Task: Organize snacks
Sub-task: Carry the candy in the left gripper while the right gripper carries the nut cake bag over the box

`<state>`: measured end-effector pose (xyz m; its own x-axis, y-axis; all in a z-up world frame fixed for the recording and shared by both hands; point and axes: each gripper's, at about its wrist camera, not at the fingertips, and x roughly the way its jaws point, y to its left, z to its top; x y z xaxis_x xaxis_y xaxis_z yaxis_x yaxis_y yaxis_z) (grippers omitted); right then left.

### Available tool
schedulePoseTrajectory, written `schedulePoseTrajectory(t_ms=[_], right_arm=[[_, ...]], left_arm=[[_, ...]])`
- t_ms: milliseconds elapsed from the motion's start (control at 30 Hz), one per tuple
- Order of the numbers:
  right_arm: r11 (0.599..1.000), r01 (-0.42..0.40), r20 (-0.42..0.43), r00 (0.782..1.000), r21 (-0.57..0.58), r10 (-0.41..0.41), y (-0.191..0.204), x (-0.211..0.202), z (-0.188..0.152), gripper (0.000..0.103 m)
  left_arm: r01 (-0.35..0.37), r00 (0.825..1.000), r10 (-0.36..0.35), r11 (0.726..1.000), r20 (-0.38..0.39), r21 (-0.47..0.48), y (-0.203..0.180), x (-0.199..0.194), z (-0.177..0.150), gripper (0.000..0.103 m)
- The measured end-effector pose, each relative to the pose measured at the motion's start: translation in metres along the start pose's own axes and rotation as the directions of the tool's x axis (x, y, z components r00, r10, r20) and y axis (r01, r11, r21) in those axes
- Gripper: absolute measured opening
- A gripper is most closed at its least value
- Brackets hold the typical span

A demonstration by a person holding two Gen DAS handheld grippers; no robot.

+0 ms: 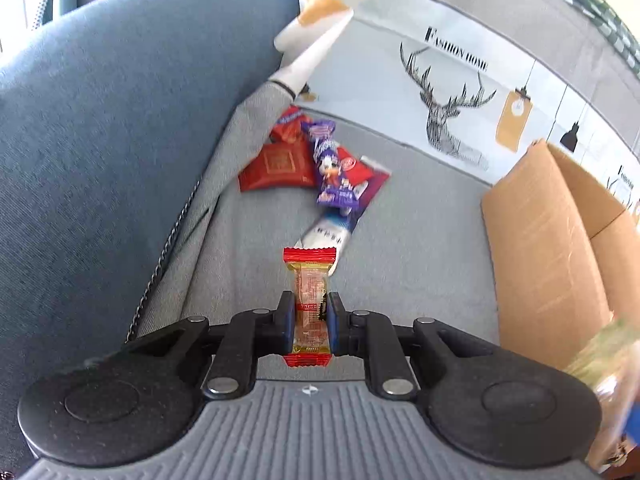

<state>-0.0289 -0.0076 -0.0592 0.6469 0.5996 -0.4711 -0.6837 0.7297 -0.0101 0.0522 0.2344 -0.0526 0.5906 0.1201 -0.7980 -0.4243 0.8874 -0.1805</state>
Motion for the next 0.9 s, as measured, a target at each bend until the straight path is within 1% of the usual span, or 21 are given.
schedulePoseTrajectory(t_ms=[133,233,333,433,533,667,767,900], right_arm=[[1.000,0.016,0.045,0.999,0.017,-0.017,-0.021,-0.014,0.029,0.081],[0.999,0.033,0.079,0.996,0.034,-0.036,-0.045,-0.023,0.050,0.081],[0.996,0.081,0.118,0.989,0.029,-0.083,-0.074,-0.029,0.068,0.081],[0.989,0.142,0.142,0.979,0.032,-0.145,-0.108,-0.032,0.076,0.081],[0.978,0.194,0.139,0.969,0.081,-0.203,-0.140,-0.032,0.071,0.081],[0.962,0.221,0.092,0.967,0.162,-0.237,-0.168,-0.036,0.054,0.081],[0.958,0.245,0.114,0.958,0.147,-0.263,-0.173,-0.047,0.048,0.081],[0.953,0.291,0.102,0.949,0.083,-0.299,-0.180,-0.051,0.038,0.081]], left_arm=[[0.021,0.999,-0.021,1.000,0.024,-0.001,-0.005,-0.004,0.003,0.017],[0.033,0.999,-0.033,0.999,0.041,0.006,-0.010,-0.007,0.004,0.017],[0.049,0.997,-0.050,0.999,0.057,0.019,-0.016,-0.009,0.004,0.017],[0.052,0.995,-0.056,0.997,0.081,0.051,-0.026,-0.012,0.004,0.017],[0.064,0.992,-0.072,0.995,0.108,0.078,-0.037,-0.015,0.004,0.017],[0.088,0.985,-0.103,0.990,0.141,0.107,-0.054,-0.018,0.006,0.017],[0.115,0.978,-0.134,0.986,0.162,0.121,-0.066,-0.019,0.007,0.017],[0.150,0.968,-0.174,0.979,0.180,0.141,-0.086,-0.020,0.007,0.017]])
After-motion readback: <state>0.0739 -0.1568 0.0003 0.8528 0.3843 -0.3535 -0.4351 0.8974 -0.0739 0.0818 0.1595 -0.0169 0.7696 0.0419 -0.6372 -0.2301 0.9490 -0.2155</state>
